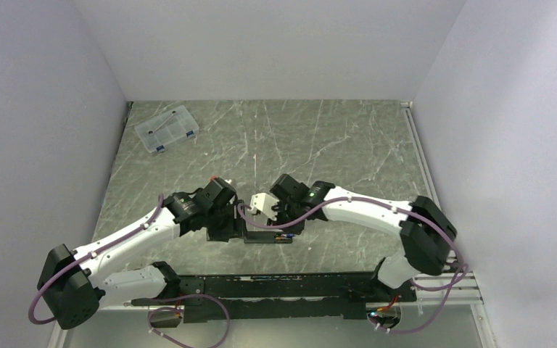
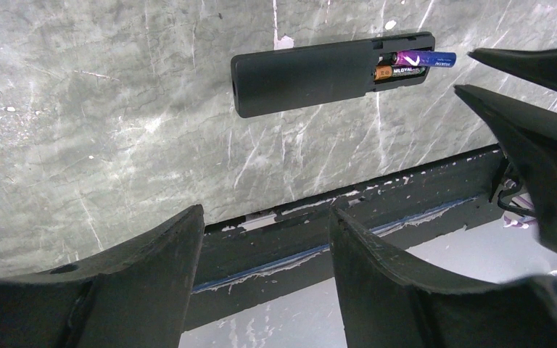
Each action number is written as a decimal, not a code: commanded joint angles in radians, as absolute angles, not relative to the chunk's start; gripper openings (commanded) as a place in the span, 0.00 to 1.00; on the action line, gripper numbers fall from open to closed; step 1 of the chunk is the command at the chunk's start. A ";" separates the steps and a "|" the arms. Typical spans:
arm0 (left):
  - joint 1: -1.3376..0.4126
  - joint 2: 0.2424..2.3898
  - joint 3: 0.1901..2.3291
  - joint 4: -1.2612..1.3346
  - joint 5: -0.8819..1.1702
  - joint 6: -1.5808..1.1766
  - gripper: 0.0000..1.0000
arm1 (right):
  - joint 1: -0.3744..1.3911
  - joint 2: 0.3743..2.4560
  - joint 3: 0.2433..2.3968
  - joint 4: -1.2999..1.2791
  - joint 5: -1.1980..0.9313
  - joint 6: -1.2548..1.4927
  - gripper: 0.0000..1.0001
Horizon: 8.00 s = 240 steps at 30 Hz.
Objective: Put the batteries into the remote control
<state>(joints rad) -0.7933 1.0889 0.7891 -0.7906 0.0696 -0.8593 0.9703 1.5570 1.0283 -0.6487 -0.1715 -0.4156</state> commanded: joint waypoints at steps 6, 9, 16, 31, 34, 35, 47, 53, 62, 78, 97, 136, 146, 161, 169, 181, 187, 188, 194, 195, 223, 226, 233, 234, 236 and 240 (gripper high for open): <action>-0.771 1.057 0.768 -0.771 0.068 -0.853 0.71 | 0.968 1.309 0.914 -0.489 -0.115 -0.207 0.28; -0.760 1.063 0.766 -0.762 0.082 -0.845 0.71 | 0.962 1.243 0.879 -0.458 -0.041 -0.100 0.28; -0.743 1.100 0.767 -0.724 0.125 -0.826 0.71 | 0.947 1.091 0.778 -0.367 0.123 0.227 0.28; -0.735 1.156 0.727 -0.627 0.159 -0.817 0.71 | 0.934 1.083 0.661 -0.356 0.074 0.605 0.43; -0.735 1.186 0.713 -0.601 0.166 -0.817 0.71 | 0.932 1.124 0.662 -0.343 0.046 0.633 0.42; -0.733 1.198 0.706 -0.590 0.173 -0.819 0.71 | 0.930 1.137 0.659 -0.336 0.040 0.643 0.42; -0.723 1.319 0.682 -0.471 0.191 -0.816 0.70 | 0.887 1.209 0.621 -0.268 0.005 0.718 0.41; -0.704 1.381 0.681 -0.421 0.228 -0.801 0.59 | 0.878 1.222 0.621 -0.264 -0.031 0.713 0.40; -0.697 1.438 0.690 -0.395 0.246 -0.781 0.52 | 0.868 1.239 0.614 -0.263 -0.045 0.719 0.38; -0.695 1.433 0.664 -0.385 0.258 -0.781 0.45 | 0.865 1.302 0.640 -0.253 -0.064 0.734 0.29; -0.696 1.424 0.666 -0.398 0.254 -0.773 0.42 | 0.864 1.310 0.662 -0.283 -0.003 0.747 0.24; -0.696 1.412 0.660 -0.405 0.258 -0.773 0.41 | 0.864 1.412 0.710 -0.227 -0.083 0.714 0.11; -0.696 1.410 0.660 -0.399 0.258 -0.772 0.40 | 0.866 1.457 0.732 -0.217 -0.149 0.694 0.10; -0.696 1.396 0.660 -0.404 0.253 -0.762 0.40 | 0.932 1.595 0.874 -0.412 -0.029 0.645 0.17; -0.696 1.383 0.649 -0.404 0.252 -0.756 0.40 | 0.959 1.677 0.939 -0.488 -0.003 0.648 0.19; -0.696 1.351 0.651 -0.425 0.241 -0.728 0.39 | 0.958 1.767 1.033 -0.593 0.012 0.586 0.15; -0.695 1.322 0.642 -0.445 0.225 -0.717 0.39 | 0.945 1.802 1.070 -0.633 -0.033 0.543 0.11; -0.696 1.318 0.640 -0.451 0.221 -0.716 0.39 | 0.945 1.809 1.079 -0.645 -0.036 0.536 0.11; -0.695 1.297 0.635 -0.460 0.210 -0.709 0.39 | 0.945 1.861 1.136 -0.717 -0.003 0.509 0.11; -0.696 1.296 0.634 -0.460 0.211 -0.709 0.39 | 0.944 1.863 1.140 -0.724 -0.003 0.508 0.11; -0.696 1.294 0.653 -0.493 0.199 -0.703 0.39 | 0.954 1.735 1.214 -0.771 0.107 0.531 0.29; -0.696 1.290 0.660 -0.504 0.195 -0.703 0.39 | 0.953 1.714 1.210 -0.750 0.098 0.534 0.29; -0.696 1.284 0.675 -0.529 0.181 -0.707 0.39 | 0.953 1.698 1.181 -0.674 0.029 0.538 0.21; -0.696 1.283 0.676 -0.532 0.179 -0.709 0.39 | 0.953 1.701 1.179 -0.667 0.024 0.538 0.20; -0.695 1.279 0.681 -0.539 0.175 -0.711 0.39 | 0.953 1.709 1.174 -0.651 0.007 0.541 0.17; -0.696 1.270 0.689 -0.552 0.170 -0.715 0.40 | 0.953 1.722 1.159 -0.613 -0.021 0.550 0.16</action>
